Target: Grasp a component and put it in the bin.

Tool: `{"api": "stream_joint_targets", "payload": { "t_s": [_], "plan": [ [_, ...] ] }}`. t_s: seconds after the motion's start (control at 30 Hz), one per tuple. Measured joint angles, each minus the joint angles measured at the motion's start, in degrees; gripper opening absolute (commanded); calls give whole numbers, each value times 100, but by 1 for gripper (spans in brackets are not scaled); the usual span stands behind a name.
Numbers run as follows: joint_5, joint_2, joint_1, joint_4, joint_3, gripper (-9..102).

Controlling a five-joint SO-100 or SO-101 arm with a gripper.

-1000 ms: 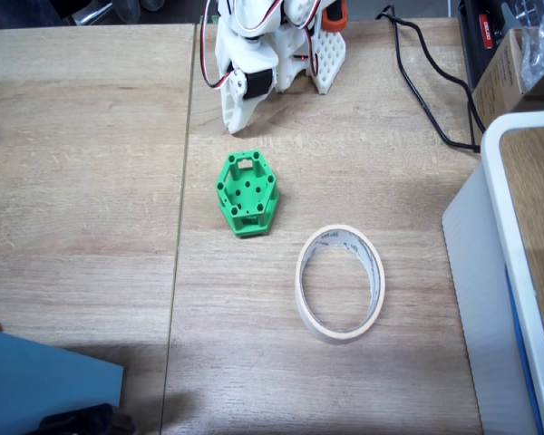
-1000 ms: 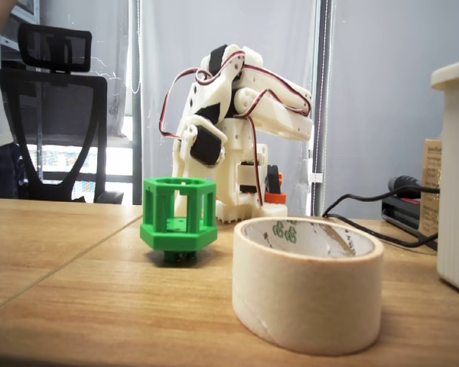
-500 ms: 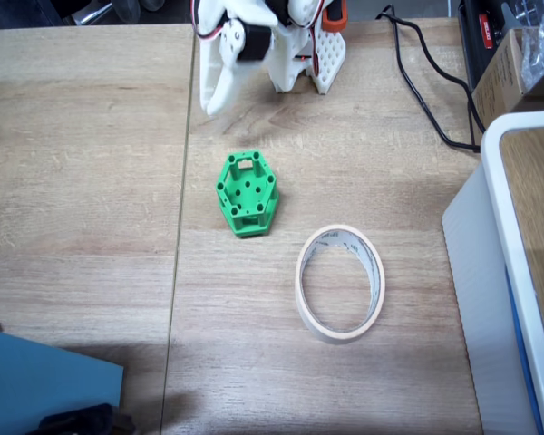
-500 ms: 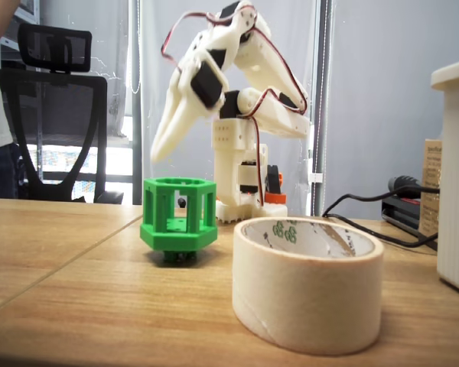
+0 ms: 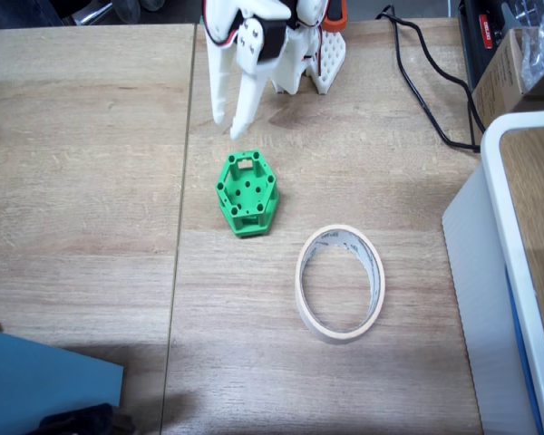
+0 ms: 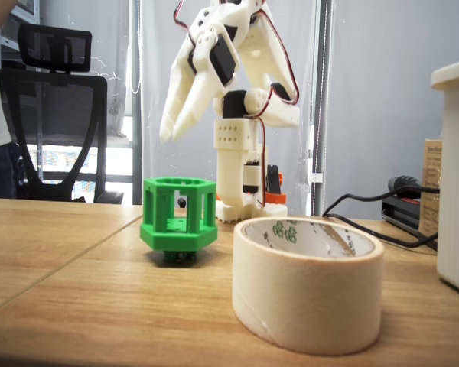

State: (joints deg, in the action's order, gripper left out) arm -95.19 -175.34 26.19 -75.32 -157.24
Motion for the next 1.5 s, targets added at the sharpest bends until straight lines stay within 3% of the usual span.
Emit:
{"api": "stream_joint_targets", "payload": {
  "t_s": [0.2, 0.67, 1.5],
  "plan": [
    [0, 1011, -9, 53, 132, 17],
    [0, 2953, -255, 53, 2232, 17],
    [44, 3612, -264, 62, 1600, 17]
  ]
}}
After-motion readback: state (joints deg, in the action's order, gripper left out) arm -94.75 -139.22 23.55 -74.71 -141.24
